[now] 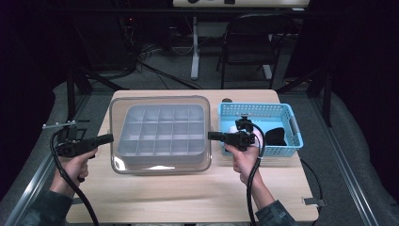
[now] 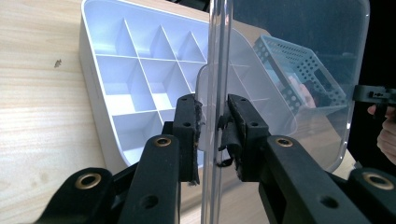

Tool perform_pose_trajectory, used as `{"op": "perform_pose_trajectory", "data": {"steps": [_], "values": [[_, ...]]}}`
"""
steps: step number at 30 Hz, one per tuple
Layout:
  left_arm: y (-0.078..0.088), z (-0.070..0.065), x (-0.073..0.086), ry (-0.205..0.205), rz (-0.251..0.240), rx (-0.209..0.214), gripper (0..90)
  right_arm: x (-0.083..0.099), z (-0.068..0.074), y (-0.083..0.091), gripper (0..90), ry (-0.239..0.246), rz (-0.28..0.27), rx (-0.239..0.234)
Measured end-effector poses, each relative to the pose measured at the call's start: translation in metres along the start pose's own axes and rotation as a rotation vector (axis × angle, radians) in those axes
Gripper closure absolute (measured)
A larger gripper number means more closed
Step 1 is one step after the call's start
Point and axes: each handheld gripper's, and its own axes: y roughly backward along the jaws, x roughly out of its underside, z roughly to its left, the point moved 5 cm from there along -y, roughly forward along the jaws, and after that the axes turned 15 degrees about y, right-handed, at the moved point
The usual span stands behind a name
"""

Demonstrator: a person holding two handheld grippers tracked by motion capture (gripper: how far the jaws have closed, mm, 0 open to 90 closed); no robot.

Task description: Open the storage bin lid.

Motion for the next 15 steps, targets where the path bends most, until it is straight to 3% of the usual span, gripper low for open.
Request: {"op": "perform_pose_trajectory", "data": {"steps": [9, 15], "values": [[0.000, 0.004, 0.017, 0.007, 0.025, 0.003, 74.7, 0.015, 0.005, 0.006, 77.3, 0.007, 0.019, 0.001], [0.004, 0.002, 0.022, -0.011, 0.033, 0.003, 74.7, 0.023, 0.009, 0.009, 77.4, 0.011, 0.024, -0.008]]}}
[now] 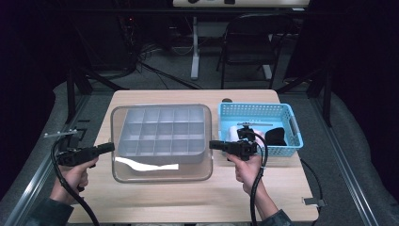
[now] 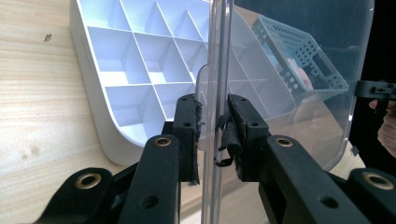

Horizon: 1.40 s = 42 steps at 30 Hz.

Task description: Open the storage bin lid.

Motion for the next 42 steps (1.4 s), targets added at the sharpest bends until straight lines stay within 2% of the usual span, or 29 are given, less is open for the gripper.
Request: {"op": "perform_pose_trajectory", "data": {"steps": [5, 10, 18, 20, 29, 42], "values": [[0.001, -0.001, 0.009, -0.005, 0.009, 0.002, 74.8, 0.009, 0.001, 0.002, 77.3, -0.008, -0.003, 0.002], [-0.002, 0.001, 0.020, 0.009, 0.024, 0.011, 74.9, 0.015, 0.000, 0.006, 77.2, -0.009, 0.010, 0.005], [-0.007, 0.004, 0.036, 0.011, 0.067, 0.004, 74.8, 0.027, 0.000, 0.012, 77.2, -0.019, 0.012, 0.004], [-0.008, 0.006, 0.042, 0.019, 0.084, -0.001, 74.9, 0.031, 0.000, 0.012, 77.2, -0.019, 0.027, 0.007], [-0.007, 0.018, 0.060, 0.042, 0.118, -0.023, 75.0, 0.058, 0.002, 0.002, 77.1, -0.044, 0.084, -0.001], [0.002, 0.031, 0.074, 0.062, 0.138, -0.039, 74.9, 0.076, 0.012, -0.007, 77.1, -0.049, 0.124, -0.011]]}}
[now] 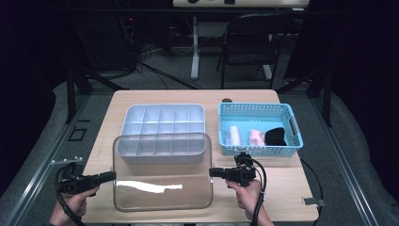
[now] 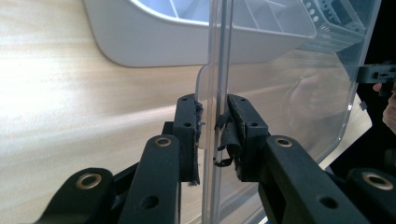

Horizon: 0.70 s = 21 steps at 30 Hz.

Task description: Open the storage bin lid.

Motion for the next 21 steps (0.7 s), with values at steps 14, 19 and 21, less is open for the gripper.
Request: {"op": "perform_pose_trajectory", "data": {"steps": [14, 19, 21], "values": [[0.006, 0.009, 0.013, 0.003, 0.029, -0.026, 74.7, 0.013, 0.009, -0.009, 76.8, 0.012, 0.023, 0.009], [0.007, 0.015, 0.017, 0.005, 0.051, -0.037, 74.6, 0.020, 0.013, -0.014, 76.7, 0.009, 0.026, 0.006], [0.007, 0.017, 0.018, 0.005, 0.058, -0.044, 74.7, 0.024, 0.013, -0.016, 76.7, 0.009, 0.041, 0.006]]}}
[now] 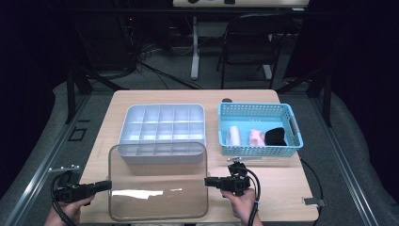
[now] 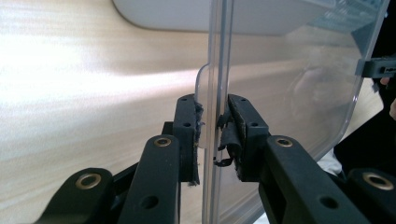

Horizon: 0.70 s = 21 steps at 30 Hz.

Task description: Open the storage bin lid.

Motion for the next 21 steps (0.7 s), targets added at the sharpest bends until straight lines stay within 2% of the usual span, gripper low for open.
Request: {"op": "perform_pose_trajectory", "data": {"steps": [4, 6, 12, 16, 20, 21], "values": [[-0.003, 0.005, 0.003, 0.000, 0.011, -0.015, 74.5, 0.003, 0.002, -0.003, 76.5, 0.003, 0.009, 0.006], [-0.004, 0.005, 0.005, 0.014, 0.001, -0.017, 74.3, 0.004, 0.002, -0.004, 76.4, 0.001, 0.013, 0.005], [-0.004, 0.005, 0.007, 0.000, 0.007, -0.043, 73.7, 0.007, 0.003, -0.007, 75.5, 0.011, 0.026, 0.013], [-0.005, 0.009, 0.009, 0.002, 0.034, -0.078, 73.2, 0.009, 0.005, -0.010, 74.9, 0.023, 0.044, 0.014], [-0.008, 0.012, 0.012, 0.014, 0.040, -0.076, 73.1, 0.013, 0.005, -0.013, 74.2, 0.025, 0.058, 0.010], [-0.008, 0.012, 0.012, 0.014, 0.055, -0.078, 73.0, 0.013, 0.004, -0.014, 74.1, 0.026, 0.064, 0.015]]}}
